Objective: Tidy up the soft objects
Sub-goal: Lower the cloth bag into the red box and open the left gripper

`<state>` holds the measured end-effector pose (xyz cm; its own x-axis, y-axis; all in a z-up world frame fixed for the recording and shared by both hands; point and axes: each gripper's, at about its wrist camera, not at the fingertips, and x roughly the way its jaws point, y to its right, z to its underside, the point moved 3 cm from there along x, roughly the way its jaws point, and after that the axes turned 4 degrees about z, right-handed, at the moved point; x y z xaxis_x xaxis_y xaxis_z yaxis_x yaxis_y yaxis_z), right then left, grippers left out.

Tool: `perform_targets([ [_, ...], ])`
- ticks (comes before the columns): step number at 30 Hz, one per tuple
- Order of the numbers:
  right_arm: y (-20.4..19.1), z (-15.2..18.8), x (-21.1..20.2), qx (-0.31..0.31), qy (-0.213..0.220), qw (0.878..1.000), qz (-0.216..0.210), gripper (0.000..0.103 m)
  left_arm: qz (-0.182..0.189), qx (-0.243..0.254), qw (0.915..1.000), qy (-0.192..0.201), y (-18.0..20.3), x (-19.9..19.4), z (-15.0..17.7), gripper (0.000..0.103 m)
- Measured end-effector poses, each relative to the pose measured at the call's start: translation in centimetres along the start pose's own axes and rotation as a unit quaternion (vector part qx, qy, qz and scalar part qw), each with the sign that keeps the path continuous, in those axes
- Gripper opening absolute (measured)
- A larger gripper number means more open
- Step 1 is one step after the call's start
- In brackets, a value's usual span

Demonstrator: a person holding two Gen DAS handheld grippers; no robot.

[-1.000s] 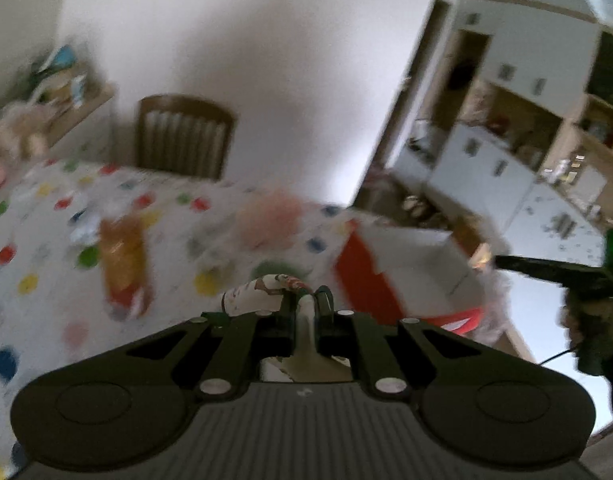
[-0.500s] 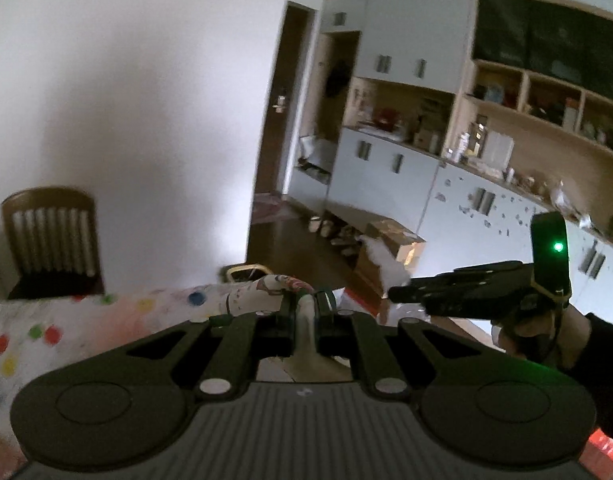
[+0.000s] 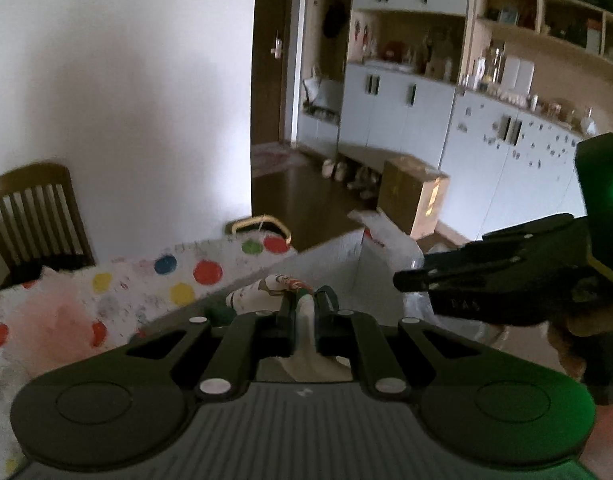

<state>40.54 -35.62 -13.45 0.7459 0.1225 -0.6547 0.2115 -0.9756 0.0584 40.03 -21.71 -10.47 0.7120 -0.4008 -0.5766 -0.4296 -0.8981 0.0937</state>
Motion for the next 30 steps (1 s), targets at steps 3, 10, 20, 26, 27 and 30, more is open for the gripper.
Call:
perform_targets([
  [3, -0.5, 1.2, 1.5, -0.007, -0.030, 1.000, -0.006, 0.022, -0.001, 0.002, 0.9998, -0.019, -0.3, 1.7, 1.0, 0.008],
  [10, -1.0, 3.1, 3.9, -0.004, -0.090, 0.996, -0.012, 0.023, 0.001, -0.024, 0.9953, -0.094, -0.5, 4.3, 2.8, 0.008],
  [20, -1.3, 3.8, 3.5, 0.004, -0.129, 0.991, -0.048, 0.042, -0.005, -0.022, 0.9848, -0.172, 0.2, 5.2, 4.4, 0.011],
  [26, -1.0, 3.8, 1.8, -0.005, -0.118, 0.991, -0.056, 0.051, -0.007, -0.022, 0.9854, -0.169, 0.7, 4.4, 4.5, 0.016],
  [27, -1.0, 3.8, 1.5, -0.005, -0.116, 0.992, -0.055, 0.052, -0.009, -0.021, 0.9857, -0.167, 0.8, 4.3, 4.4, 0.022],
  [30, -0.7, 3.7, 0.6, 0.001, -0.108, 0.993, -0.054, 0.054, -0.014, -0.021, 0.9873, -0.157, 1.0, 3.6, 4.3, 0.060],
])
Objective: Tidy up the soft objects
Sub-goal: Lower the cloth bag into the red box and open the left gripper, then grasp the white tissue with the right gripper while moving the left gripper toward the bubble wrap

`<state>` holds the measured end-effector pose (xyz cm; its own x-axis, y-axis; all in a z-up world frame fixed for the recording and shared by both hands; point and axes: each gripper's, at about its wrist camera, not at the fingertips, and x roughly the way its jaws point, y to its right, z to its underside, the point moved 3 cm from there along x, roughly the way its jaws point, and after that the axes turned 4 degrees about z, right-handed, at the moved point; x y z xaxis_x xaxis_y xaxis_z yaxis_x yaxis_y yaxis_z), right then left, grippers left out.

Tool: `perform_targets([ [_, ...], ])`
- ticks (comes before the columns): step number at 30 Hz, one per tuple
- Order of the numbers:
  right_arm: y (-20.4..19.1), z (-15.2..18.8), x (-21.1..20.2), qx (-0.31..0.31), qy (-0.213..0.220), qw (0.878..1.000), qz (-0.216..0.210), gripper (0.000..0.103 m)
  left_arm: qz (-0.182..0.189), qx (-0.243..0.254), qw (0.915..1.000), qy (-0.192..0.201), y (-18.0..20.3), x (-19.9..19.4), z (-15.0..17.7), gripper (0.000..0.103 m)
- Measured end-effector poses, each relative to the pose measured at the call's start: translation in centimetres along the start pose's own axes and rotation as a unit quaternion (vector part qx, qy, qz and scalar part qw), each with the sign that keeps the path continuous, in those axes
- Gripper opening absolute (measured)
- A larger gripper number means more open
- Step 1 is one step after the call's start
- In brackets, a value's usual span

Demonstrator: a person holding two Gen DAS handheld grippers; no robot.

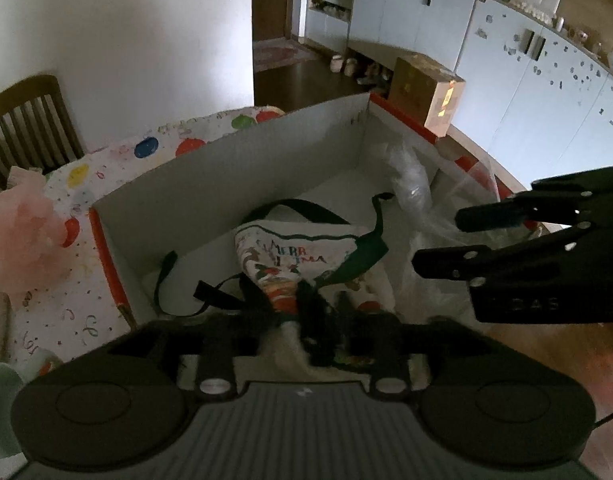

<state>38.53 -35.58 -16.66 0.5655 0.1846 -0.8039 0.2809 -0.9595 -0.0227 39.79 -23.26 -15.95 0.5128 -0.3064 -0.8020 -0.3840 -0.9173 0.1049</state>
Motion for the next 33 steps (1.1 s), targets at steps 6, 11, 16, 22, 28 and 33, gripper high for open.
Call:
perform_targets([
  [6, 0.2, 0.5, -2.0, 0.006, 0.019, 1.000, -0.001, 0.064, 0.003, -0.002, 0.9996, 0.029, 0.6, -2.2, 0.0, 0.069],
  [11, 0.3, 1.0, -4.1, 0.011, 0.036, 0.999, -0.003, 0.072, 0.010, -0.007, 0.9984, 0.054, 0.8, -4.9, 0.5, 0.069],
  [16, -0.1, 1.5, -6.6, 0.016, 0.061, 0.998, -0.005, 0.079, 0.015, -0.005, 0.9971, 0.074, 0.8, -7.6, 1.5, 0.069],
  [22, -1.9, 2.1, -9.7, 0.005, 0.088, 0.996, -0.010, 0.086, 0.019, -0.014, 0.9944, 0.103, 0.4, -11.3, 3.2, 0.070],
  [28, -5.0, 3.0, -12.1, -0.002, 0.105, 0.994, -0.021, 0.095, 0.019, -0.016, 0.9921, 0.123, -0.1, -14.4, 5.3, 0.077],
  [33, -7.9, 3.7, -13.6, -0.011, 0.115, 0.993, -0.038, 0.098, 0.022, -0.026, 0.9897, 0.139, -1.2, -17.1, 7.3, 0.084],
])
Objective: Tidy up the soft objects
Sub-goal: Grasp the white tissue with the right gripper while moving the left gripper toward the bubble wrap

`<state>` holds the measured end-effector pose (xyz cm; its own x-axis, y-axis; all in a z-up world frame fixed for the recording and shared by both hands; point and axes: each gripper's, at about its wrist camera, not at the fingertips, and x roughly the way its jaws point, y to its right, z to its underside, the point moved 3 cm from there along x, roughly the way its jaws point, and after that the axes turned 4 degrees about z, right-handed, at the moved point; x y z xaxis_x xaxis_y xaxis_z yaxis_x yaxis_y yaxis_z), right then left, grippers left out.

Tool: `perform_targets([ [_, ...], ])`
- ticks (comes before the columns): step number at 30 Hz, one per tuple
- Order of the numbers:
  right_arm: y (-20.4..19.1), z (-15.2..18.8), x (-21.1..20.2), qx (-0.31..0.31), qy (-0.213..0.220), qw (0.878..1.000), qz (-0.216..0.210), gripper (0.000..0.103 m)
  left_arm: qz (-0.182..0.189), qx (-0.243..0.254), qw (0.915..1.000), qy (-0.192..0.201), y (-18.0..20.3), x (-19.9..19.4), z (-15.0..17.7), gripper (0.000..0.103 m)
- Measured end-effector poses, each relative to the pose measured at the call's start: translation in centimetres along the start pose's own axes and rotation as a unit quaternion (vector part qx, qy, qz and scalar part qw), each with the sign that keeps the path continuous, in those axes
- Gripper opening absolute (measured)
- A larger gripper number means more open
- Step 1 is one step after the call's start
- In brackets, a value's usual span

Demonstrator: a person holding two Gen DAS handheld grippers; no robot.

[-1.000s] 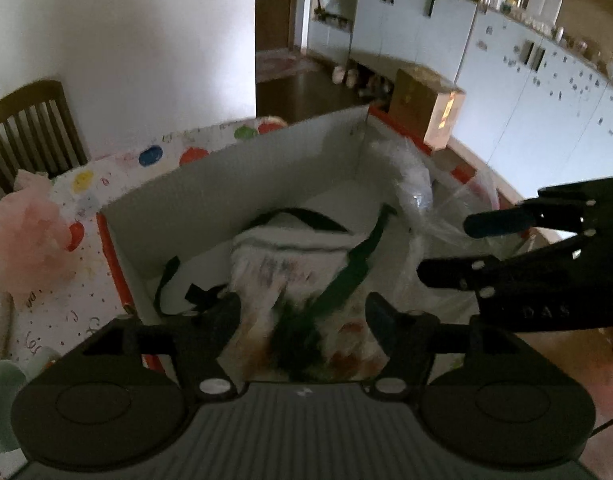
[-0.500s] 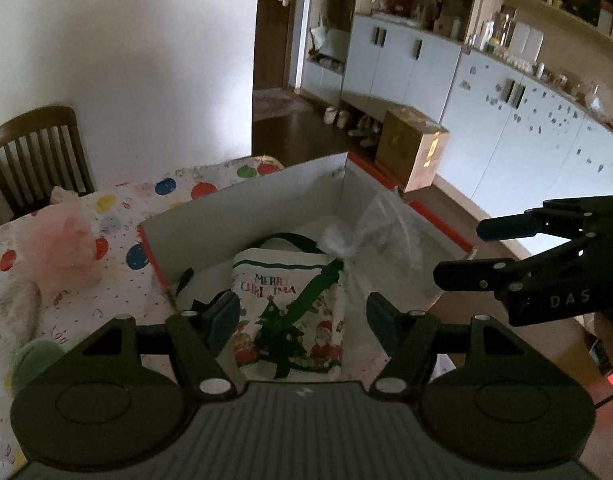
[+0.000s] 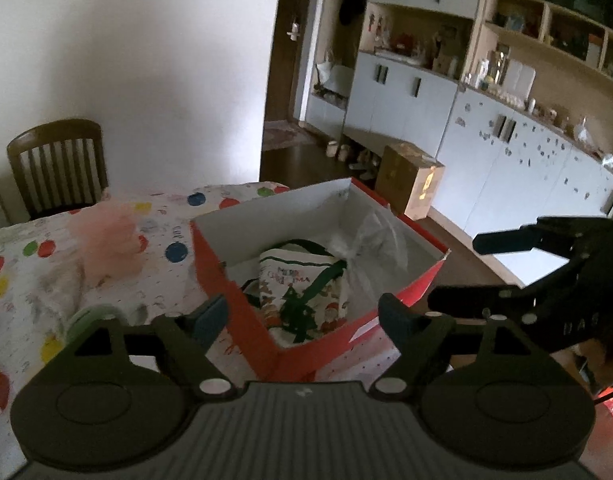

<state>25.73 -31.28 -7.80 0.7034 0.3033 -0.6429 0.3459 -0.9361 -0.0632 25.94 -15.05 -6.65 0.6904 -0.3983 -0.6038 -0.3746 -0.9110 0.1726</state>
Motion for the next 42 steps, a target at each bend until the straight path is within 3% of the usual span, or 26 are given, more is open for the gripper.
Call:
perform_targets([
  [4, -2.4, 0.4, -0.4, -0.003, 0.004, 1.000, -0.009, 0.098, -0.001, -0.022, 0.9997, 0.013, -1.9, -2.4, 1.2, 0.086],
  [9, -5.6, 1.1, 0.0, -0.008, 0.000, 1.000, -0.021, 0.099, -0.025, -0.039, 0.9985, 0.030, -5.1, -5.2, 2.9, 0.100],
  [17, -10.8, 2.3, 1.6, -0.018, -0.019, 0.999, -0.040, 0.099, -0.057, -0.066, 0.9957, 0.031, -11.7, -9.0, 5.8, 0.101],
  [29, -18.2, 3.1, 6.1, -0.023, -0.039, 0.998, -0.042, 0.099, -0.149, -0.082, 0.9851, 0.024, -22.3, -14.1, 11.5, 0.103],
  [34, -20.1, 3.3, 8.8, -0.017, -0.050, 0.998, -0.026, 0.098, -0.167, -0.086, 0.9822, 0.007, -25.5, -14.6, 14.2, 0.103],
  [42, -21.6, 3.6, 12.5, -0.004, -0.073, 0.997, 0.005, 0.095, -0.193, -0.132, 0.9720, -0.024, -30.4, -13.4, 17.6, 0.103],
])
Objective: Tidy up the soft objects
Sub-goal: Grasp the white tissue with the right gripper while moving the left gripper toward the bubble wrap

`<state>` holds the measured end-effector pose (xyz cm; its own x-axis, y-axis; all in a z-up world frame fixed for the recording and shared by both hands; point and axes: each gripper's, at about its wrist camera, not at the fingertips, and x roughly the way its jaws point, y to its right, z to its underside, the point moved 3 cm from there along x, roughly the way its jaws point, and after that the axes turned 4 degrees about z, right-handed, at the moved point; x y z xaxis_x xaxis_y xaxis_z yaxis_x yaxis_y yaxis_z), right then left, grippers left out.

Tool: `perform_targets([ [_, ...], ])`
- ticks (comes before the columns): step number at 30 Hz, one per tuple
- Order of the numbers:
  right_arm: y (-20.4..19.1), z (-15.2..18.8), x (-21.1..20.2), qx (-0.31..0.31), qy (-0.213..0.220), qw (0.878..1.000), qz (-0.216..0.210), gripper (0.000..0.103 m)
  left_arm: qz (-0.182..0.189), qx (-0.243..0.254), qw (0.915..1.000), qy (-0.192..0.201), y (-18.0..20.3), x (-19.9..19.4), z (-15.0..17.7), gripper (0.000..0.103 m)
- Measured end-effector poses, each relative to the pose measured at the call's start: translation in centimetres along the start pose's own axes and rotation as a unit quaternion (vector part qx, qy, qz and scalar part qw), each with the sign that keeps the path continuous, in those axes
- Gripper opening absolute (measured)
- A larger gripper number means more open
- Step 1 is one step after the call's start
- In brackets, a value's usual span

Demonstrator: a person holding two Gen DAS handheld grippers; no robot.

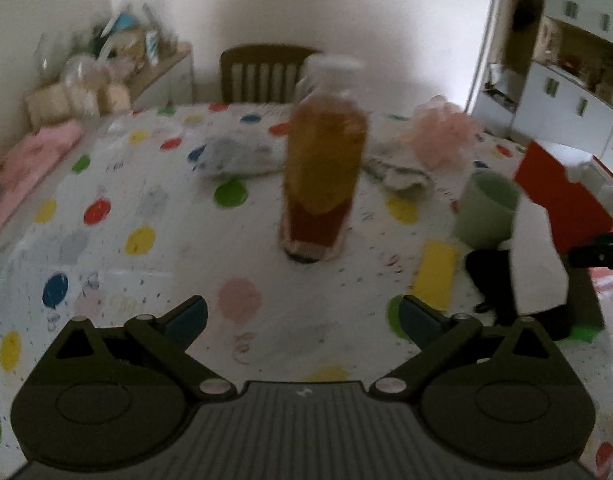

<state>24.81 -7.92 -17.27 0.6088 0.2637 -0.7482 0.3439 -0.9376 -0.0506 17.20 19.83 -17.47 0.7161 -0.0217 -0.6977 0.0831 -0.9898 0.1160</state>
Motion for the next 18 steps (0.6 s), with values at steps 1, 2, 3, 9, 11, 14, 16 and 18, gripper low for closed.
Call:
perform_targets([
  [1, -0.1, -0.1, 0.4, 0.005, -0.003, 1.000, 0.003, 0.094, -0.003, -0.009, 1.0000, -0.002, -0.5, 0.4, 0.0, 0.102],
  [2, -0.1, -0.2, 0.7, 0.009, -0.006, 1.000, 0.003, 0.093, -0.007, -0.018, 0.9998, -0.003, -0.9, 0.9, -0.2, 0.102],
  [3, -0.2, -0.3, 1.0, 0.011, -0.007, 1.000, 0.004, 0.093, -0.010, -0.021, 0.9997, -0.005, -1.3, 1.4, -0.3, 0.102],
  [9, -1.0, -1.1, 2.9, 0.007, -0.014, 1.000, 0.016, 0.093, -0.014, -0.036, 0.9990, -0.025, -2.2, 4.7, -1.4, 0.102],
  [11, -1.1, -1.4, 3.4, 0.009, -0.013, 1.000, 0.019, 0.093, -0.017, -0.040, 0.9986, -0.032, -2.4, 5.6, -1.7, 0.102],
  [14, -0.9, -1.7, 4.3, 0.020, -0.017, 0.999, 0.023, 0.093, -0.021, -0.048, 0.9975, -0.046, -2.8, 6.8, -1.7, 0.102],
  [16, -0.7, -1.9, 5.0, 0.028, -0.021, 0.999, 0.026, 0.093, -0.023, -0.051, 0.9969, -0.055, -3.0, 7.7, -1.7, 0.102],
  [18, -0.6, -1.9, 5.8, 0.033, -0.028, 0.999, 0.028, 0.093, -0.022, -0.054, 0.9964, -0.061, -3.1, 8.2, -1.6, 0.102],
])
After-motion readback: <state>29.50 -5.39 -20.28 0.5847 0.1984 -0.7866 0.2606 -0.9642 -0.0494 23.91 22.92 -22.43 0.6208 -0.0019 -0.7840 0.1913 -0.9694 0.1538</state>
